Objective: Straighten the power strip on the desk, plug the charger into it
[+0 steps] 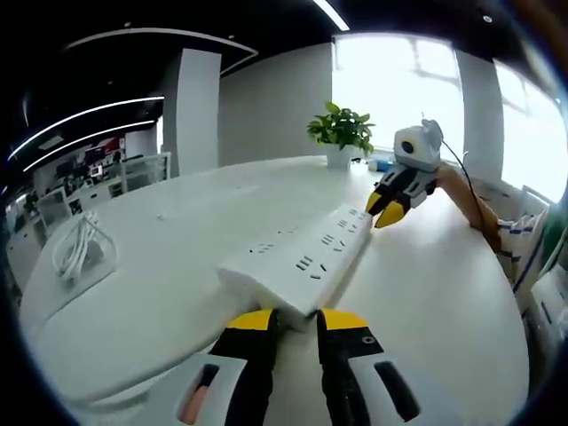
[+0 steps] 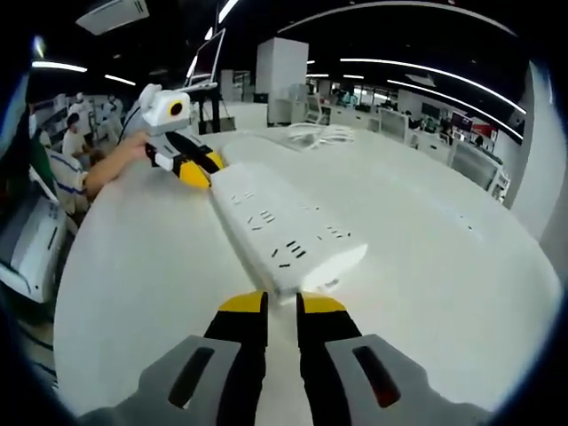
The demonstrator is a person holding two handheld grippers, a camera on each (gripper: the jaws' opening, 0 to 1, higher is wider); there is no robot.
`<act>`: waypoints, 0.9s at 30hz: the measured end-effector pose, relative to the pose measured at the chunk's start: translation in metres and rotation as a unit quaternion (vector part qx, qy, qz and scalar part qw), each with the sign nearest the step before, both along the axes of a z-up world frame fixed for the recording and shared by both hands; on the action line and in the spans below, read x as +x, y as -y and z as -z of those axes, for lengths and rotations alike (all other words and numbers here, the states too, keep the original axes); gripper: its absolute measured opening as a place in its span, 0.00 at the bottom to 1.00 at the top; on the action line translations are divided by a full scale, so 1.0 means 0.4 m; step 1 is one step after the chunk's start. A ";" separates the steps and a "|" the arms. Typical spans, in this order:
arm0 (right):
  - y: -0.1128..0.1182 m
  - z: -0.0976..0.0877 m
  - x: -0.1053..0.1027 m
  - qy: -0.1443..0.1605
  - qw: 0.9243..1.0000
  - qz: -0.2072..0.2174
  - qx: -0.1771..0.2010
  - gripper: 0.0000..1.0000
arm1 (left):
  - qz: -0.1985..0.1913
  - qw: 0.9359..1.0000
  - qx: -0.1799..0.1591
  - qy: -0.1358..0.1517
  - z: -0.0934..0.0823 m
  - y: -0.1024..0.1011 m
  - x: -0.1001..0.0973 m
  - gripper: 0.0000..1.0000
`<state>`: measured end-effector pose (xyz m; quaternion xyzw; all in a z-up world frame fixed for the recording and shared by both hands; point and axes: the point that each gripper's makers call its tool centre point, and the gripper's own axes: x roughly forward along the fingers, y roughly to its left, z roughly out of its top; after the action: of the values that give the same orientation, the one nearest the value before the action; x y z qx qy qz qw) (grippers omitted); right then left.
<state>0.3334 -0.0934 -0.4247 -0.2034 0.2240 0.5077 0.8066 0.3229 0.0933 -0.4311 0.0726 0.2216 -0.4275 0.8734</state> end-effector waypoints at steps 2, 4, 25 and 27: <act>0.013 -0.005 0.004 0.009 1.000 0.009 -0.005 0.13 | 0.000 1.000 0.004 0.004 -0.001 -0.001 0.002 0.19; 0.028 -0.008 0.005 0.013 1.000 0.022 -0.006 0.14 | -0.001 1.000 0.005 0.006 -0.004 -0.004 0.004 0.20; 0.358 -0.128 0.009 0.083 0.972 0.218 -0.011 0.17 | -0.038 0.996 -0.052 0.057 -0.103 -0.046 0.028 0.24; 0.398 -0.139 0.004 0.092 0.967 0.238 -0.012 0.17 | -0.042 0.996 -0.056 0.059 -0.107 -0.049 0.030 0.23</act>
<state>0.3348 -0.2524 -0.3690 -0.1996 0.1968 0.2773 0.9190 0.3349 0.1130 -0.3881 0.0388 0.1481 -0.3969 0.9050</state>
